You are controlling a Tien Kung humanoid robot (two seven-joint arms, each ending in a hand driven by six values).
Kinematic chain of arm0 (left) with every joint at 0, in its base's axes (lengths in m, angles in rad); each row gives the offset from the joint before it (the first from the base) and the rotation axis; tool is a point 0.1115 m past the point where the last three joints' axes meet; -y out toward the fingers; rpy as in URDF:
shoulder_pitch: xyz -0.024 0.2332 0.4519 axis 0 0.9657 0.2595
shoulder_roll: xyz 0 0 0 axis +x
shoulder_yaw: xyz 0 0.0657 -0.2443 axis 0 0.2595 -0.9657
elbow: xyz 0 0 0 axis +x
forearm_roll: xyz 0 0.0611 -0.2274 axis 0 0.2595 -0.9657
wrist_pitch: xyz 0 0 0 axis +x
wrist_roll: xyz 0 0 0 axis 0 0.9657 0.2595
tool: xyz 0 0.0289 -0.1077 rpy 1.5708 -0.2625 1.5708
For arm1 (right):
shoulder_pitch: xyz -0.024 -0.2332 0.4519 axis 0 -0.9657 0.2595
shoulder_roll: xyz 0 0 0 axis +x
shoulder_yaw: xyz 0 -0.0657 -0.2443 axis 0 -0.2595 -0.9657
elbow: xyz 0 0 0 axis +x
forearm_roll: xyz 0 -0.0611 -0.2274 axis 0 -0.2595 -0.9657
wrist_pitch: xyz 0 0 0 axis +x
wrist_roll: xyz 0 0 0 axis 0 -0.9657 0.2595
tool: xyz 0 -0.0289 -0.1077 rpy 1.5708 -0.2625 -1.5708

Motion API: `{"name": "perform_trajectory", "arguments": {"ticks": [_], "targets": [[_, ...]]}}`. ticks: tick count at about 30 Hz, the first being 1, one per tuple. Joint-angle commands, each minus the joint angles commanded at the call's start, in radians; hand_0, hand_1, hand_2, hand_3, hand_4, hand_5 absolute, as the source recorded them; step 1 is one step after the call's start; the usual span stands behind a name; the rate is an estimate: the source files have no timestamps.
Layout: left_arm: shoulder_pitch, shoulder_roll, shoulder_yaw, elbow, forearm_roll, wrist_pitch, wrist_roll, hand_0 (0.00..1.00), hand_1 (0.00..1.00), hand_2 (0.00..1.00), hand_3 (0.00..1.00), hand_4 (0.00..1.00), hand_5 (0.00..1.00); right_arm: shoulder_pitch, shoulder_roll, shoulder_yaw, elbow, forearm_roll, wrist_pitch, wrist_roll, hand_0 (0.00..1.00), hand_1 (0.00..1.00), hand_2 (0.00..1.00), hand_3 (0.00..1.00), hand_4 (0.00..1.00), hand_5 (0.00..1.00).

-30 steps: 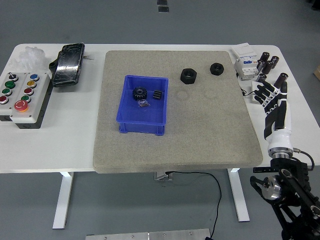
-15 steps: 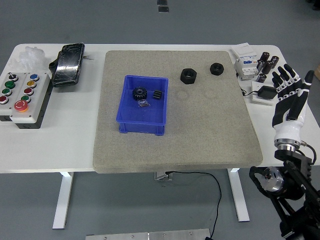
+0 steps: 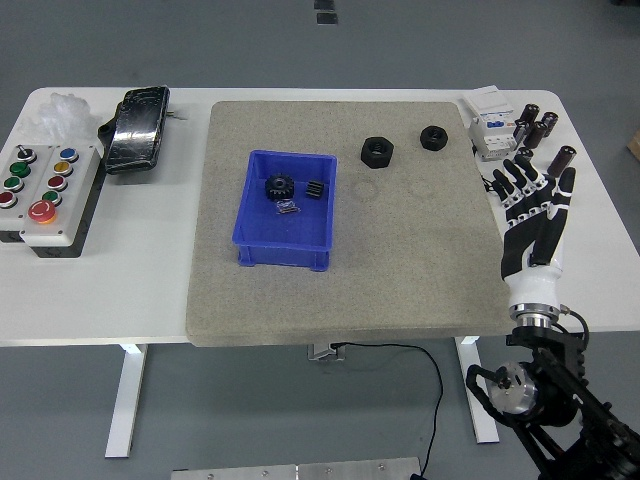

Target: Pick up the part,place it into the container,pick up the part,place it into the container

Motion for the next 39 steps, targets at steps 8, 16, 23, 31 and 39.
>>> {"name": "perform_trajectory", "arguments": {"ticks": [8,16,23,31,39], "targets": [[0.012,0.001,-0.003,0.0,0.004,0.0,0.0,0.618,0.53,0.54,0.614,0.587,0.392,-0.016,0.004,-0.033,-0.008,0.01,0.006,0.0,0.808,0.739,0.742,0.7,0.998,0.998],[0.011,-0.003,0.001,0.0,-0.008,0.003,-0.002,0.619,0.53,0.54,0.613,0.587,0.391,0.015,-0.007,-0.001,-0.009,-0.014,-0.023,0.0,0.811,0.737,0.739,0.693,0.998,0.998],[0.009,-0.009,0.005,0.0,-0.018,0.004,-0.005,0.619,0.53,0.54,0.613,0.587,0.39,0.048,-0.011,0.038,-0.02,-0.046,-0.048,-0.01,0.81,0.736,0.736,0.693,0.998,0.998],[0.011,-0.011,0.011,0.0,-0.036,0.005,-0.011,0.619,0.531,0.541,0.612,0.588,0.391,0.049,-0.012,0.109,-0.017,-0.074,-0.065,-0.021,0.803,0.734,0.737,0.689,0.998,0.998],[-0.009,0.001,0.015,0.0,-0.036,0.003,-0.017,0.619,0.53,0.541,0.612,0.588,0.391,0.031,0.002,0.22,-0.006,-0.093,-0.088,-0.031,0.791,0.729,0.733,0.685,0.892,0.847]]}}
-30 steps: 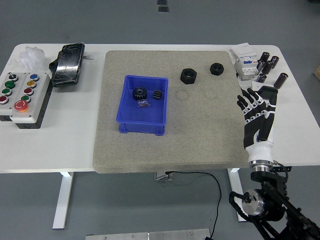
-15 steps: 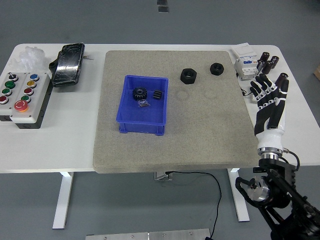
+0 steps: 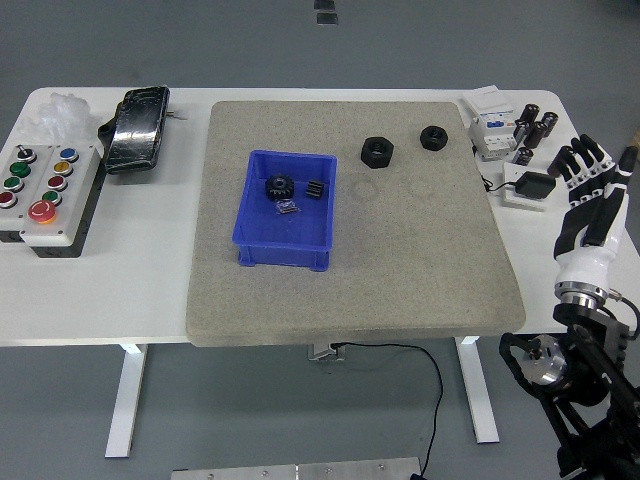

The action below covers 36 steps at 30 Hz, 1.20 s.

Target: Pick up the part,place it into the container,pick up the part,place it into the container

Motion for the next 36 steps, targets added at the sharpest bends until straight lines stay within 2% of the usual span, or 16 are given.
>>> {"name": "perform_trajectory", "arguments": {"ticks": [9,11,16,17,22,28,29,34,35,36], "targets": [[-0.008,-0.003,0.021,0.0,-0.002,-0.004,-0.014,0.619,0.531,0.541,0.612,0.588,0.39,0.005,0.007,0.059,0.003,-0.028,-0.024,-0.011,0.791,0.728,0.73,0.677,0.883,0.826],[-0.008,-0.006,0.028,0.0,-0.007,-0.005,-0.016,0.618,0.526,0.541,0.611,0.588,0.39,0.003,0.011,0.073,0.002,-0.047,-0.033,-0.022,0.777,0.722,0.727,0.668,0.86,0.798],[-0.005,-0.01,0.04,0.0,-0.018,-0.008,-0.013,0.618,0.526,0.541,0.611,0.588,0.39,-0.004,0.013,0.127,0.008,-0.11,-0.06,-0.062,0.777,0.722,0.727,0.668,0.86,0.798],[-0.004,-0.01,0.04,0.0,-0.018,-0.008,-0.013,0.619,0.482,0.513,0.611,0.588,0.389,-0.005,0.011,0.134,0.009,-0.111,-0.061,-0.064,0.756,0.705,0.708,0.659,0.838,0.768],[-0.007,-0.01,0.041,0.0,-0.017,-0.008,-0.014,0.619,0.482,0.513,0.611,0.588,0.389,-0.011,0.002,0.15,0.006,-0.106,-0.061,-0.071,0.756,0.705,0.708,0.659,0.838,0.768],[-0.011,-0.016,0.048,0.0,-0.019,-0.002,-0.024,0.618,0.488,0.512,0.611,0.589,0.389,-0.015,0.018,0.179,0.008,-0.144,-0.059,-0.096,0.744,0.69,0.702,0.655,0.827,0.753],[-0.011,-0.017,0.047,0.0,-0.017,0.003,-0.028,0.632,0.559,0.525,0.611,0.589,0.386,-0.016,0.022,0.191,0.011,-0.157,-0.061,-0.101,0.722,0.674,0.697,0.664,0.811,0.726],[-0.013,-0.022,0.047,0.0,-0.006,0.034,-0.047,0.632,0.559,0.525,0.611,0.589,0.386,-0.023,0.023,0.263,0.023,-0.164,-0.069,-0.105,0.722,0.674,0.697,0.664,0.811,0.726],[-0.014,-0.022,0.049,0.0,-0.007,0.037,-0.049,0.657,0.615,0.55,0.612,0.59,0.384,-0.025,0.019,0.273,0.024,-0.16,-0.07,-0.105,0.703,0.669,0.693,0.669,0.807,0.719],[-0.015,-0.021,0.052,0.0,-0.008,0.038,-0.048,0.657,0.615,0.55,0.612,0.59,0.384,-0.025,0.016,0.279,0.025,-0.158,-0.07,-0.106,0.703,0.669,0.693,0.669,0.807,0.719]]}}
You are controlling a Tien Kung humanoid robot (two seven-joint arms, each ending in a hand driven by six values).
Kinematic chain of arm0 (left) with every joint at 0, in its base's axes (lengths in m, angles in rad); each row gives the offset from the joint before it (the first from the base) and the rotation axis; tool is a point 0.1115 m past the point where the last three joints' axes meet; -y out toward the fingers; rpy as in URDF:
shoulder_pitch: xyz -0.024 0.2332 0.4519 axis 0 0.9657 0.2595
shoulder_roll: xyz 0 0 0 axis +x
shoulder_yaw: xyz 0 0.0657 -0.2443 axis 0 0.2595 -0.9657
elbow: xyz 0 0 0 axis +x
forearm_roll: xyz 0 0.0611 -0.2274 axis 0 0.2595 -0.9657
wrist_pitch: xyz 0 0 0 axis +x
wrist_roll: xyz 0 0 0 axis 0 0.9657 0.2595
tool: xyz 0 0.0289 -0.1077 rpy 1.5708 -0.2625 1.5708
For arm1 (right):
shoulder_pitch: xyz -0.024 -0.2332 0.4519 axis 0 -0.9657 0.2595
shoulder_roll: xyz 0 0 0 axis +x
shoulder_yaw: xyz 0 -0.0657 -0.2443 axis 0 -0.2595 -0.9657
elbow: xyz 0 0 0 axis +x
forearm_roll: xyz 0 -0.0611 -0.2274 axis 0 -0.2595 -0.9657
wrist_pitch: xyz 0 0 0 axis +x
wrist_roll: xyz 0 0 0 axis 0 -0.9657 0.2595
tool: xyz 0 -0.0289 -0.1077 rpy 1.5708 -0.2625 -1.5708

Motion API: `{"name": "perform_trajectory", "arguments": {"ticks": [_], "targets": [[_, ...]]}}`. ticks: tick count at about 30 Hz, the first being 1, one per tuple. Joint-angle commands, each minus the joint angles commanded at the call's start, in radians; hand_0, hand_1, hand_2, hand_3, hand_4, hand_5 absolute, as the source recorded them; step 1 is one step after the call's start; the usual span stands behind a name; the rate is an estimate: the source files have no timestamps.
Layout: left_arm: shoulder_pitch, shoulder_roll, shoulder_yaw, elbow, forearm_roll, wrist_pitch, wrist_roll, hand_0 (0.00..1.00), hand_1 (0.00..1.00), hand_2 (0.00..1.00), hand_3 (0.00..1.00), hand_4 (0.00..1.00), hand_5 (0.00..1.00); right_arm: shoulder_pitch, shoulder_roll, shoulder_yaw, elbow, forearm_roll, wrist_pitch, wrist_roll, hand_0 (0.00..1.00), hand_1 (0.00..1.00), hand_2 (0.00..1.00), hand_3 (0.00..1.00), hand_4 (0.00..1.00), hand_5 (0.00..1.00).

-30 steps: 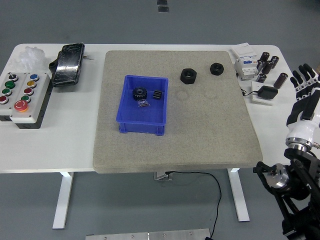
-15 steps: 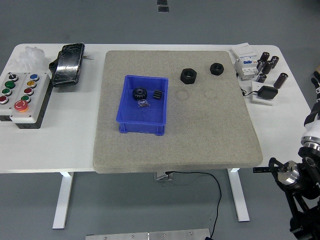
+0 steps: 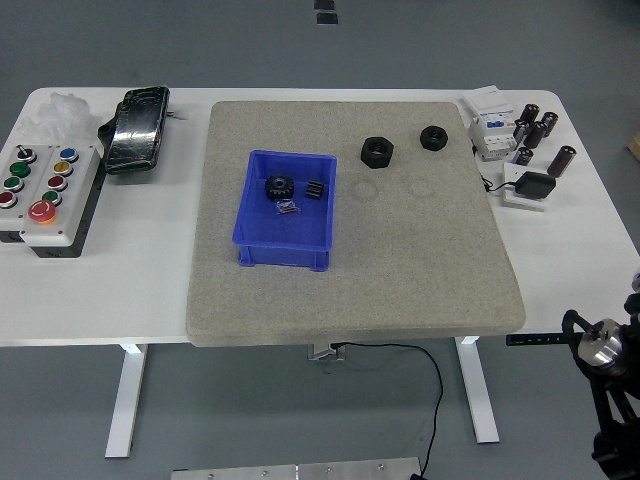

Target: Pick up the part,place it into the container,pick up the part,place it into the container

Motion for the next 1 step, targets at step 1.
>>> {"name": "perform_trajectory", "arguments": {"ticks": [1], "targets": [[-0.002,0.001,0.002,0.0,0.0,0.0,0.0,0.657,0.615,0.55,0.612,0.59,0.384,0.0,-0.002,0.003,0.0,0.001,0.0,-0.001,0.703,0.669,0.693,0.669,0.807,0.719]]}}
